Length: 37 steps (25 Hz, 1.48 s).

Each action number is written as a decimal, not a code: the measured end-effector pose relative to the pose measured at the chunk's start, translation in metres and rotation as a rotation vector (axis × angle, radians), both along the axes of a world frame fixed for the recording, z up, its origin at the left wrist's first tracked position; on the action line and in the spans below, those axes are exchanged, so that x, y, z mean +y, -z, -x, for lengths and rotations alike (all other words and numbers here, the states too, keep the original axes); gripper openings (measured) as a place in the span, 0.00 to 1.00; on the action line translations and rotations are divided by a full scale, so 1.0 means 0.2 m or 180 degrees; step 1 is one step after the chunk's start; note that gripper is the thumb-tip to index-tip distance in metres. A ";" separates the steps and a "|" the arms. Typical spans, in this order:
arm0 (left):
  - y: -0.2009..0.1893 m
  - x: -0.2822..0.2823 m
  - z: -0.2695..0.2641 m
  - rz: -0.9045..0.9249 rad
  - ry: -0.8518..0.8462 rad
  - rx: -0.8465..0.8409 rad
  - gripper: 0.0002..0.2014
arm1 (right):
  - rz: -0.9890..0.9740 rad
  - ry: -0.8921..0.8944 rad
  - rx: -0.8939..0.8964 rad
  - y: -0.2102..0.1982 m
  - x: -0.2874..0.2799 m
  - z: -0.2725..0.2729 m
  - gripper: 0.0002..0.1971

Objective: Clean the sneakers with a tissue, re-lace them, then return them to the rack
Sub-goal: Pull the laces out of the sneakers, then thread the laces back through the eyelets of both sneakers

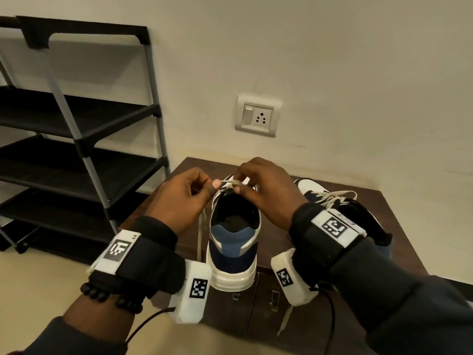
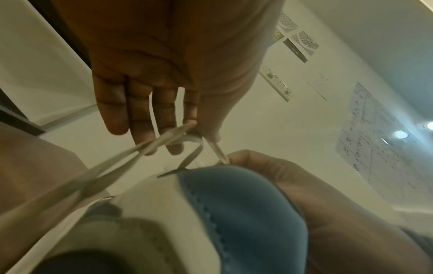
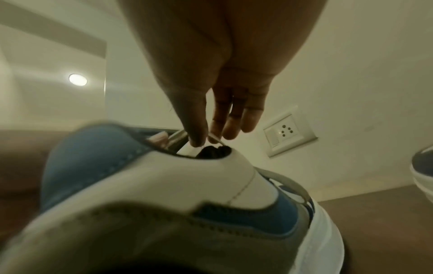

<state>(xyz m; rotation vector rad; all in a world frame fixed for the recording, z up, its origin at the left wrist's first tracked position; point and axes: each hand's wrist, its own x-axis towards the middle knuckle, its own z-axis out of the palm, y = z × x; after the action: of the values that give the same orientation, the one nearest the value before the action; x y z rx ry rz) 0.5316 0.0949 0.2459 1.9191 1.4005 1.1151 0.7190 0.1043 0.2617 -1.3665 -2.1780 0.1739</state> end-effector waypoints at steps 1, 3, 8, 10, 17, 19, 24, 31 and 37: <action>0.00 0.00 0.01 0.0107 0.0012 -0.0197 0.17 | 0.0029 0.0030 0.0445 0.00 -0.01 -0.03 0.05; 0.00 0.02 0.02 0.0332 -0.0027 -0.0652 0.23 | 0.0305 0.0042 0.1738 0.00 -0.05 -0.12 0.03; 0.08 0.08 0.01 0.0390 -0.0083 -0.0526 0.12 | 0.0576 0.0122 0.4672 -0.02 -0.16 -0.35 0.07; 0.11 0.12 -0.01 0.0469 0.0016 -0.0466 0.10 | 0.0103 0.0964 0.4519 -0.02 -0.16 -0.40 0.08; 0.09 0.19 -0.09 0.0638 0.0523 -0.0368 0.12 | 0.0010 0.0728 0.1473 0.04 -0.17 -0.20 0.08; 0.08 0.21 -0.08 0.0704 0.0638 -0.0390 0.11 | 0.0418 0.0548 0.1070 0.12 -0.13 -0.10 0.12; 0.06 0.23 -0.06 0.0543 0.0882 -0.0220 0.08 | 0.0627 0.0486 0.1513 0.17 -0.07 -0.07 0.10; 0.04 0.27 -0.04 0.0870 0.0875 -0.2212 0.02 | 0.0787 0.0380 0.2015 0.20 -0.04 -0.11 0.05; 0.10 0.30 0.18 0.0666 0.0104 -0.2836 0.06 | 0.0661 0.0537 0.1880 0.20 -0.04 -0.12 0.05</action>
<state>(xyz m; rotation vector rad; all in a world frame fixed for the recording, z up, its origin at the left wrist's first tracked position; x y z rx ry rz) 0.4956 0.1552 0.2256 1.0502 0.9150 1.4720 0.7430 0.0964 0.2209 -1.3818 -1.5799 0.6639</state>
